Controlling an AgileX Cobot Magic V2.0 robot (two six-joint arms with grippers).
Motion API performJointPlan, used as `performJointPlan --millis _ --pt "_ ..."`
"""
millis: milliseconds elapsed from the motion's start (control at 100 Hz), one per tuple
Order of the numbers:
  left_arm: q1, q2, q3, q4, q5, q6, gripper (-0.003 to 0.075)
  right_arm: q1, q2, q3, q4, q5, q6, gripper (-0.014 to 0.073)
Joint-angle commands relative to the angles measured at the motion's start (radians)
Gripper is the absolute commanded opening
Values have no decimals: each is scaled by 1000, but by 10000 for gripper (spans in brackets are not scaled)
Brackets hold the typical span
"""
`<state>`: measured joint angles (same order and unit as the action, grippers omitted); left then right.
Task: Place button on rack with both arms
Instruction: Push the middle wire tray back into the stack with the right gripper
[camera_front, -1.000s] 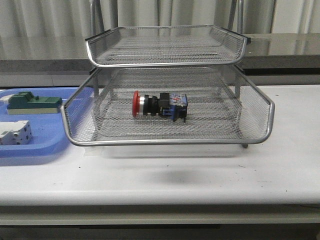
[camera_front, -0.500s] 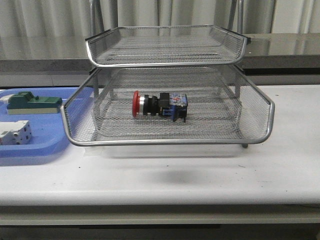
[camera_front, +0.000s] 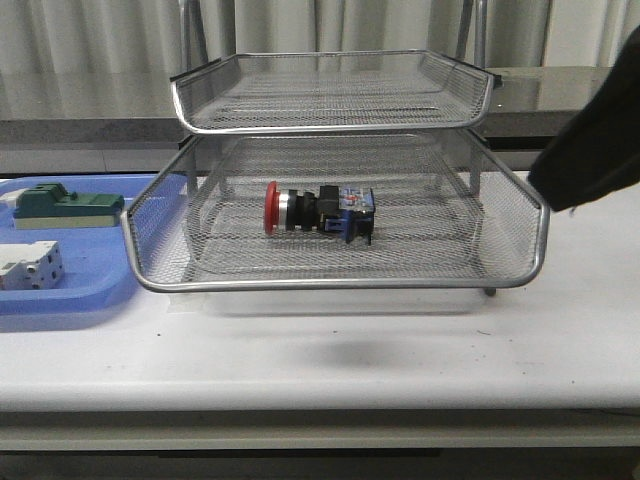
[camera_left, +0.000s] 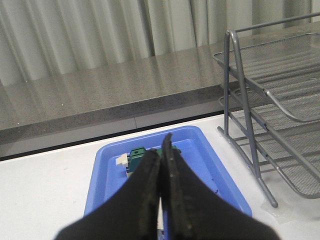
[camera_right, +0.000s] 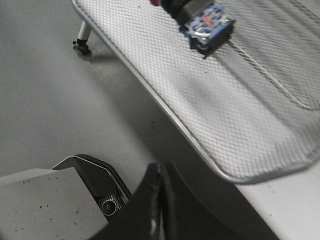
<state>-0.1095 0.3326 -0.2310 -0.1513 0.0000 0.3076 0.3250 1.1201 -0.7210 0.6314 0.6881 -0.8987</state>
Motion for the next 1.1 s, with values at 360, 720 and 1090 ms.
performJointPlan --millis 360,720,1090 --pt "3 7 -29 -11 -86 -6 -20 244 266 -45 -45 -265 -45 -68" --pt "3 7 -29 -11 -86 -6 -20 259 414 -139 -92 -330 -45 -68" --pt "3 7 -29 -11 -86 -6 -20 207 546 -289 -163 -346 -45 -68"
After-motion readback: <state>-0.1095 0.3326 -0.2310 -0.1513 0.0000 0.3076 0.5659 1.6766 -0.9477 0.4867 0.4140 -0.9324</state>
